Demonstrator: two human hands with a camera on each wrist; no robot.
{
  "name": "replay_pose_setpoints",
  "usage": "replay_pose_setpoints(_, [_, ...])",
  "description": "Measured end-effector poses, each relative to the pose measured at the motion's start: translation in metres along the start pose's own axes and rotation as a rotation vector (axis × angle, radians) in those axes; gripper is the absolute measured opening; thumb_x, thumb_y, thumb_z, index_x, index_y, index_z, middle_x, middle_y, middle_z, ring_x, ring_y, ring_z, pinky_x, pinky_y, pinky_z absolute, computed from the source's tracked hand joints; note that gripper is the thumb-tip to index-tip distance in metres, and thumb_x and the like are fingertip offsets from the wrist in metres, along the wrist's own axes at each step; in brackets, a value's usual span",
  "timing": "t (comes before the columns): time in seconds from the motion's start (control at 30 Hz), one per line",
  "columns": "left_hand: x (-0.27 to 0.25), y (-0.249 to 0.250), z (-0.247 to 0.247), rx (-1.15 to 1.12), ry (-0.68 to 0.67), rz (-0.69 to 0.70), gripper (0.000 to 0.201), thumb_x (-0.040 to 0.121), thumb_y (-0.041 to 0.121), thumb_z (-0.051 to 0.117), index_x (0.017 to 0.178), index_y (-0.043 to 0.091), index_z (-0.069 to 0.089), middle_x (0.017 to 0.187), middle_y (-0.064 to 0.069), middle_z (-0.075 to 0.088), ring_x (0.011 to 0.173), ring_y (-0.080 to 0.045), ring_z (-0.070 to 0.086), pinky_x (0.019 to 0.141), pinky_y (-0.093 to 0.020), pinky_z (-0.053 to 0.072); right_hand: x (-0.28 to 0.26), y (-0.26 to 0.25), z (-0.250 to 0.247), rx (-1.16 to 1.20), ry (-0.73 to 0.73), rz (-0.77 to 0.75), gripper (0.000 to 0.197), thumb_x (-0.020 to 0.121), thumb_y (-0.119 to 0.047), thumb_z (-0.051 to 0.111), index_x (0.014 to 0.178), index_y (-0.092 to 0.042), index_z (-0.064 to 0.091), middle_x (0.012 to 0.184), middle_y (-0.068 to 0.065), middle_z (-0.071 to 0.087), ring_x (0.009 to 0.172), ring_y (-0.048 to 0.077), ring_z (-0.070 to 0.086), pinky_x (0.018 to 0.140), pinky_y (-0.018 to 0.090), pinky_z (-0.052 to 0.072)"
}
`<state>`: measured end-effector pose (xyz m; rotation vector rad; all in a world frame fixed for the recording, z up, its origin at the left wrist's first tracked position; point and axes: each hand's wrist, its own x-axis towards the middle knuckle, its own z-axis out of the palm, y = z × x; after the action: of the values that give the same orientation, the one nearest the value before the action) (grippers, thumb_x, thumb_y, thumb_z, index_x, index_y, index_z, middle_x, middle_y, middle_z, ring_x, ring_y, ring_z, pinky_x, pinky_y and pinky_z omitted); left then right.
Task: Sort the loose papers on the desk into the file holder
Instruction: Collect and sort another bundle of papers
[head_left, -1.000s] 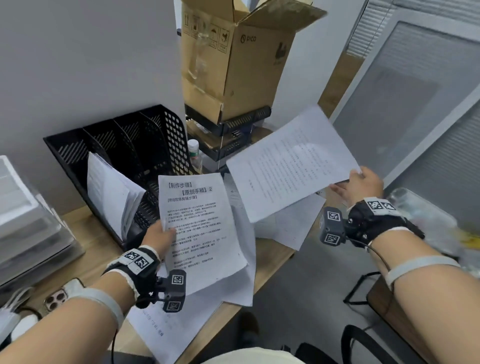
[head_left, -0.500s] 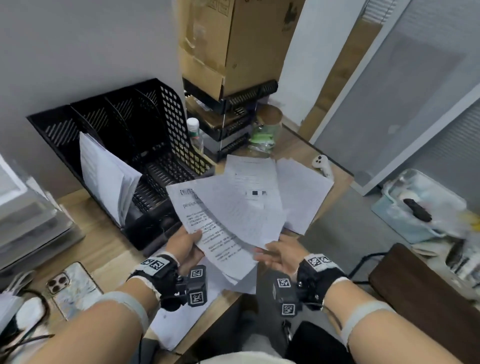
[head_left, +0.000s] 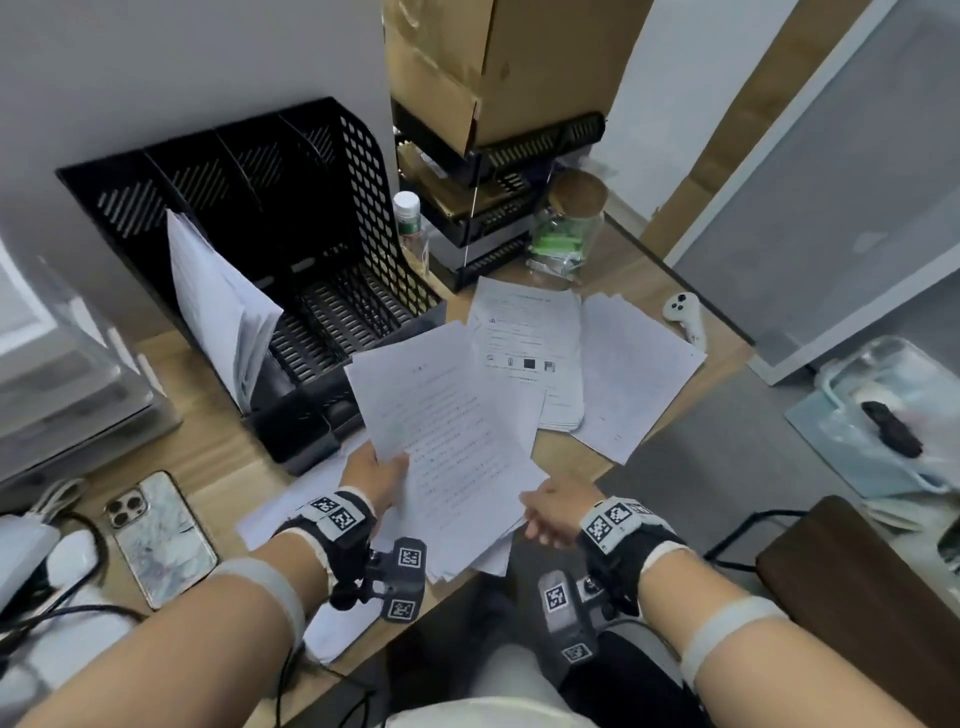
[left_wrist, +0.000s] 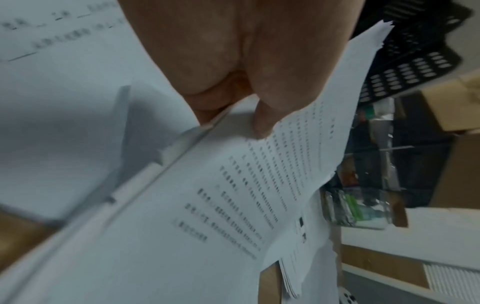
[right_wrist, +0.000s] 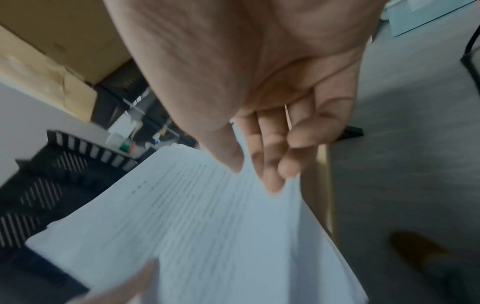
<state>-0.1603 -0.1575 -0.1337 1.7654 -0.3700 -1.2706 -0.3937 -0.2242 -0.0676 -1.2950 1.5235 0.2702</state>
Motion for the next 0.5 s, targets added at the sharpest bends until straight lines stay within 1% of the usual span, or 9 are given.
replay_pose_setpoints(0.03, [0.000,0.003,-0.002,0.042,0.001,0.053,0.033,0.085,0.025,0.061,0.117,0.019,0.069,0.121,-0.012,0.072,0.105,-0.034,0.069,0.097,-0.056,0.054,0.004,0.000,-0.016,-0.020,0.137,-0.074,0.019,0.090,-0.029,0.060,0.081,-0.013,0.061,0.071,0.002,0.066,0.057,0.016,0.061,0.056,0.029,0.053])
replay_pose_setpoints(0.07, [-0.001,0.009,-0.004,0.078,-0.007,0.109,0.030,0.080,0.031,0.063,0.108,0.024,0.071,0.118,-0.009,0.074,0.105,-0.032,0.070,0.097,-0.055,0.054,0.008,-0.002,-0.031,-0.024,0.235,-0.143,0.013,0.086,-0.028,0.064,0.089,-0.016,0.061,0.083,0.001,0.066,0.072,0.019,0.064,0.070,0.033,0.056])
replay_pose_setpoints(0.1, [-0.005,0.018,-0.005,0.106,-0.020,0.163,0.023,0.080,0.032,0.065,0.102,0.028,0.072,0.114,-0.006,0.075,0.106,-0.030,0.070,0.097,-0.053,0.054,0.011,-0.007,-0.043,-0.015,0.287,-0.200,0.023,0.083,-0.028,0.067,0.103,-0.019,0.058,0.099,0.002,0.063,0.090,0.022,0.064,0.083,0.036,0.054])
replay_pose_setpoints(0.17, [-0.018,0.040,-0.004,0.080,-0.061,0.253,0.014,0.092,0.015,0.067,0.100,0.025,0.072,0.106,-0.002,0.077,0.105,-0.028,0.070,0.096,-0.048,0.055,0.016,-0.020,-0.060,0.050,0.282,-0.302,0.057,0.081,-0.027,0.073,0.131,-0.021,0.045,0.128,0.004,0.050,0.117,0.021,0.053,0.101,0.037,0.045])
replay_pose_setpoints(0.2, [-0.025,0.051,-0.004,0.055,-0.077,0.288,0.018,0.095,0.007,0.064,0.101,0.022,0.071,0.102,0.003,0.078,0.102,-0.024,0.070,0.094,-0.043,0.056,0.016,-0.029,-0.066,0.079,0.254,-0.364,0.069,0.081,-0.027,0.074,0.139,-0.021,0.038,0.135,0.002,0.044,0.124,0.018,0.047,0.107,0.036,0.040])
replay_pose_setpoints(0.27, [-0.037,0.071,-0.003,0.013,-0.100,0.339,0.018,0.094,0.007,0.063,0.105,0.020,0.070,0.101,0.007,0.079,0.100,-0.015,0.073,0.089,-0.033,0.057,0.014,-0.051,-0.074,0.143,0.154,-0.495,0.071,0.084,-0.025,0.073,0.143,-0.019,0.033,0.132,-0.005,0.044,0.128,0.012,0.042,0.109,0.033,0.037])
replay_pose_setpoints(0.37, [-0.053,0.093,-0.005,-0.065,-0.091,0.401,0.026,0.088,0.020,0.067,0.114,0.017,0.069,0.113,0.004,0.077,0.106,-0.015,0.073,0.088,-0.029,0.058,0.016,-0.080,-0.074,0.330,0.049,-0.617,0.050,0.091,-0.018,0.066,0.133,-0.020,0.039,0.124,-0.001,0.061,0.121,0.021,0.058,0.102,0.038,0.047])
replay_pose_setpoints(0.43, [-0.060,0.105,-0.004,-0.084,-0.018,0.434,0.023,0.091,0.020,0.065,0.114,0.020,0.068,0.112,0.006,0.077,0.105,-0.014,0.073,0.089,-0.029,0.059,0.018,-0.093,-0.073,0.365,0.156,-0.632,0.053,0.089,-0.021,0.068,0.130,-0.024,0.034,0.116,0.004,0.062,0.109,0.022,0.061,0.096,0.037,0.049])
replay_pose_setpoints(0.5, [-0.064,0.119,-0.005,-0.051,0.083,0.503,0.016,0.096,0.022,0.061,0.109,0.027,0.069,0.107,0.010,0.078,0.102,-0.013,0.073,0.089,-0.032,0.058,0.016,-0.110,-0.077,0.298,0.379,-0.647,0.061,0.082,-0.023,0.075,0.127,-0.020,0.034,0.114,0.007,0.053,0.103,0.021,0.055,0.093,0.034,0.047])
